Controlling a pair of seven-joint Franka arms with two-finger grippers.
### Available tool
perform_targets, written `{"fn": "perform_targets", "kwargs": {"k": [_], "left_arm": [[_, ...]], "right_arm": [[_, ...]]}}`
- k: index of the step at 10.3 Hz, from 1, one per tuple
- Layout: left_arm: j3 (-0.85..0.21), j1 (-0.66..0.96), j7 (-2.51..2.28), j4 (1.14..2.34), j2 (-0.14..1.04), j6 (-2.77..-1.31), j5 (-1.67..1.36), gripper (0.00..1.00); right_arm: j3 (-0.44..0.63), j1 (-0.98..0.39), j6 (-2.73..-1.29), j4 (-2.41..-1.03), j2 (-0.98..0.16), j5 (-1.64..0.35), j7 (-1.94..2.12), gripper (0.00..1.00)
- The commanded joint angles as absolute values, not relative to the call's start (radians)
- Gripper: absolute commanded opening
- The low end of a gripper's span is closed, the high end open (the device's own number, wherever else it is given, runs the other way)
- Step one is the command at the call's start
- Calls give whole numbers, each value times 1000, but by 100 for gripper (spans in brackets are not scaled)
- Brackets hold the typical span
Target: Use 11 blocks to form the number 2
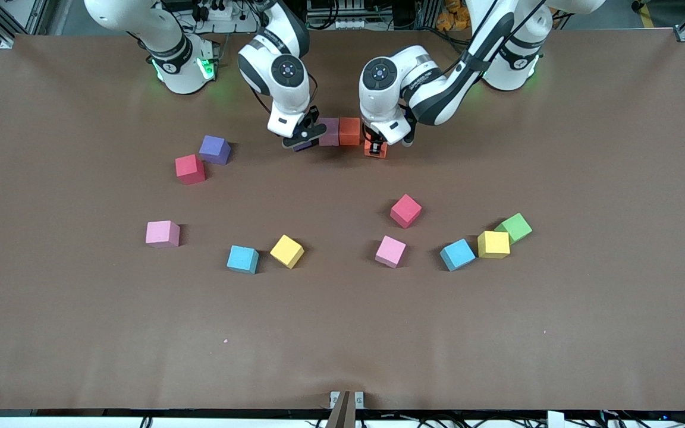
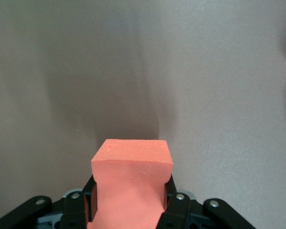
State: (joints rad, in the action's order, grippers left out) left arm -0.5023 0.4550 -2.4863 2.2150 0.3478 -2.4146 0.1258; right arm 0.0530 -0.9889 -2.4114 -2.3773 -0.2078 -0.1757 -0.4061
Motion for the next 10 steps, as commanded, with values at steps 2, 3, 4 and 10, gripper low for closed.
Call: {"fn": "perform_targets", "kwargs": {"k": [2,3,4,10], "left_arm": [[-503,474,-2581,2249,331,-2479,117,0],[-503,477,-2624,2255,334,-2488,117,0],[-503,488,-2641,2263,340,-2488,130,0],[-502,531,-2738,2283,354,-2488,187,0]], "right_arm": [[48,-912,-2404,-2358,-167,-195,-396,0],[46,-875,-2398,-2332,-176,-196,-397,0],[46,-865,-2398,-2313,-187,-196,-408,0],[44,-865,-2317,-2114,-313,-199,-512,0]]}}
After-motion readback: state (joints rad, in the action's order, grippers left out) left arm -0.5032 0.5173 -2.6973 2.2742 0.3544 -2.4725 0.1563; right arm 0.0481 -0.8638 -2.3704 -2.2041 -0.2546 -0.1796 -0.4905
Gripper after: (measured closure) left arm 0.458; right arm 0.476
